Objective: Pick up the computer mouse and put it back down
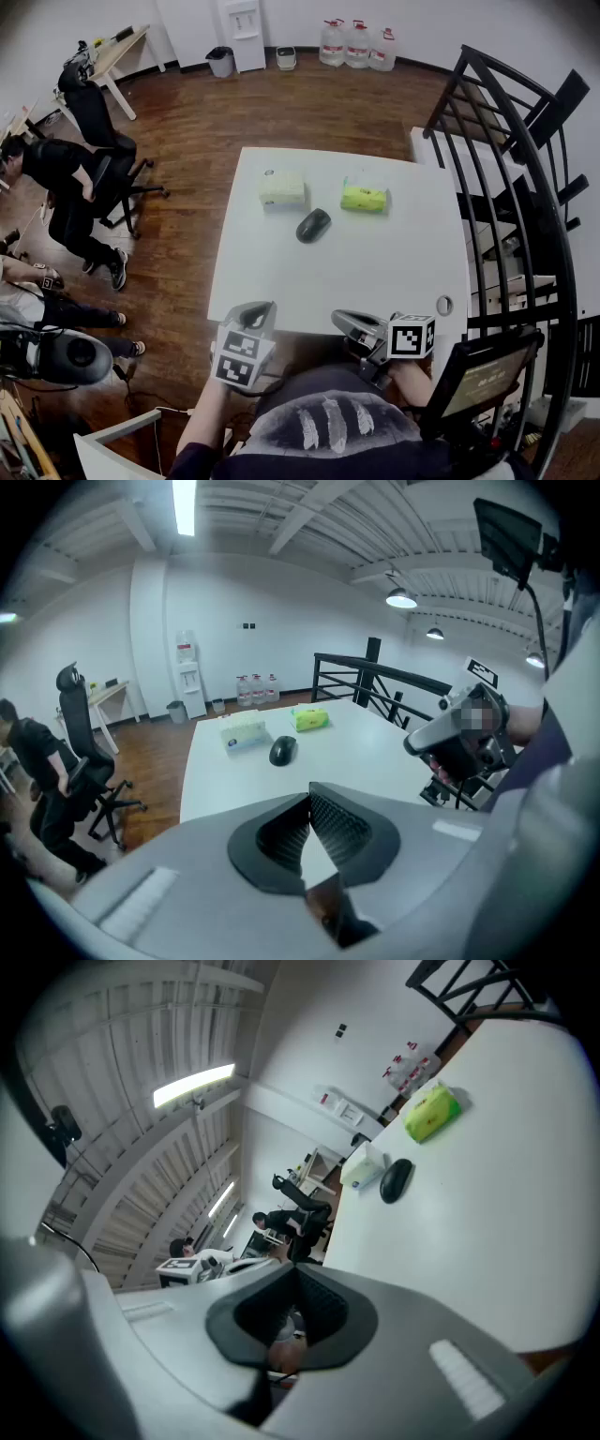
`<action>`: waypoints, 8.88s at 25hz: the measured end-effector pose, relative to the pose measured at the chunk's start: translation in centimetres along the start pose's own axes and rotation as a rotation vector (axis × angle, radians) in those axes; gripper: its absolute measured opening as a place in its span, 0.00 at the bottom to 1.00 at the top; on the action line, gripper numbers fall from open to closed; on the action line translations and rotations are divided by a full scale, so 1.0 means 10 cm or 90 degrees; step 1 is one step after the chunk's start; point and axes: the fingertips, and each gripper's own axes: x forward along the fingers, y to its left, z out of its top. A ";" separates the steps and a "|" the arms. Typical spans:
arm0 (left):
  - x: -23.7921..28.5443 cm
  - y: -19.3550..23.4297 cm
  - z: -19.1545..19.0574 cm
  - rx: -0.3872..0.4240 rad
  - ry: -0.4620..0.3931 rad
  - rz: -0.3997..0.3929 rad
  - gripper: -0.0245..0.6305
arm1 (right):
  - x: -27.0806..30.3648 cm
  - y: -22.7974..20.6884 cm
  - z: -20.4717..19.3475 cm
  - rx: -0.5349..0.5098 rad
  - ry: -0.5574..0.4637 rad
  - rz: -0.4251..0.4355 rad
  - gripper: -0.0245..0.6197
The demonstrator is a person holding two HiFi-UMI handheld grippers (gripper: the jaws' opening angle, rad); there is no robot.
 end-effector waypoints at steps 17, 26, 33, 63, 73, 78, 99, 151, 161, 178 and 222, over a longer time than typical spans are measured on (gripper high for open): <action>1.87 0.33 1.07 0.081 0.053 -0.020 0.71 | -0.32 -0.91 0.94 0.023 0.018 -0.021 0.04; 2.91 0.57 0.76 0.120 0.183 -0.081 0.72 | -0.26 -1.23 1.24 0.066 -0.010 -0.093 0.04; 3.28 0.64 0.51 0.151 0.256 -0.087 0.72 | -0.06 -1.37 1.36 0.091 -0.004 -0.089 0.04; 3.43 0.60 0.40 0.158 0.319 -0.118 0.51 | -0.10 -1.58 1.44 0.124 -0.014 -0.077 0.04; 3.28 0.53 0.43 0.109 0.313 -0.130 0.51 | -0.21 -1.52 1.42 0.122 -0.035 -0.086 0.04; 3.11 0.54 0.68 0.108 0.294 -0.107 0.51 | -0.26 -1.47 1.44 0.118 -0.039 -0.078 0.04; 1.96 0.05 1.51 0.083 0.136 -0.120 0.51 | -0.52 -1.24 1.30 0.087 -0.038 -0.048 0.04; 0.77 -0.39 1.82 0.079 -0.066 -0.123 0.51 | -0.52 -1.10 1.09 0.063 -0.016 -0.024 0.04; 0.73 -0.40 1.84 0.059 -0.066 -0.114 0.51 | -0.58 -1.08 1.08 0.062 -0.013 -0.021 0.04; 0.59 -0.33 1.78 0.060 -0.053 -0.090 0.51 | -0.46 -1.04 1.01 0.069 0.002 -0.004 0.04; 2.08 0.59 1.69 0.112 0.066 -0.161 0.51 | -0.08 -1.57 1.28 0.151 -0.037 -0.137 0.04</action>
